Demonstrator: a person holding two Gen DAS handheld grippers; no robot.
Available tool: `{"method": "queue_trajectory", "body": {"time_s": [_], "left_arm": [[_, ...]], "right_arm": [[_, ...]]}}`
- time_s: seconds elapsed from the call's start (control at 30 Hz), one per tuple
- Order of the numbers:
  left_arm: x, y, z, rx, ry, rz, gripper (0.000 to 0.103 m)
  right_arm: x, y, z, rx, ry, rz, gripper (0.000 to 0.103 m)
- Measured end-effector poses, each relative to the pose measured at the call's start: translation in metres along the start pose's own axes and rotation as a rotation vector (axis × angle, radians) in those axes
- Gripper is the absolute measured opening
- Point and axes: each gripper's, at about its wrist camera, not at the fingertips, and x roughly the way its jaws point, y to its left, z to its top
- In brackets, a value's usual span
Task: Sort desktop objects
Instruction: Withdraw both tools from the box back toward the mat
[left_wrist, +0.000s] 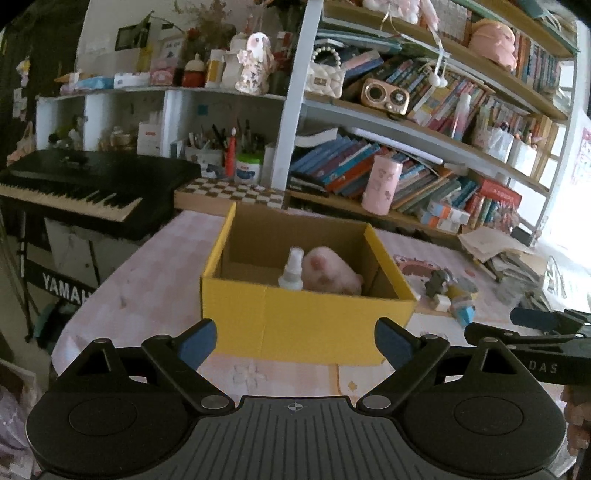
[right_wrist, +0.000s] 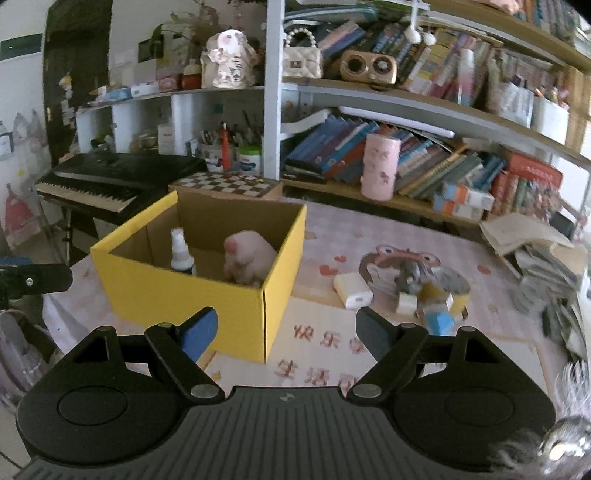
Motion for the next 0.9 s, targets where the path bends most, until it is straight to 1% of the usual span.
{"method": "queue_trajectory", "body": {"time_s": [0.17,0.3,0.53,0.7,0.9], "left_arm": [[-0.007,-0.003,-0.016,0.002,0.024,-0.007,0.095],[-0.013,-0.006,-0.027,0.015,0.043,-0.014,0.095],[-0.020,-0.014,-0.043,0.026,0.063,-0.023,0.095],[-0.020,-0.020,-0.056,0.034,0.089,-0.026,0.095],[-0.018,-0.027,-0.066,0.051,0.129,-0.050,0.095]], "right_arm": [[-0.011,0.006,-0.022,0.086,0.033,-0.026,0.081],[-0.017,0.013,-0.038,0.148,0.062,-0.028,0.081],[-0.032,0.024,-0.060,0.170,0.094,-0.059,0.081],[-0.039,0.022,-0.075,0.166,0.122,-0.101,0.082],[-0.046,0.016,-0.087,0.204,0.140,-0.138,0.083]]}}
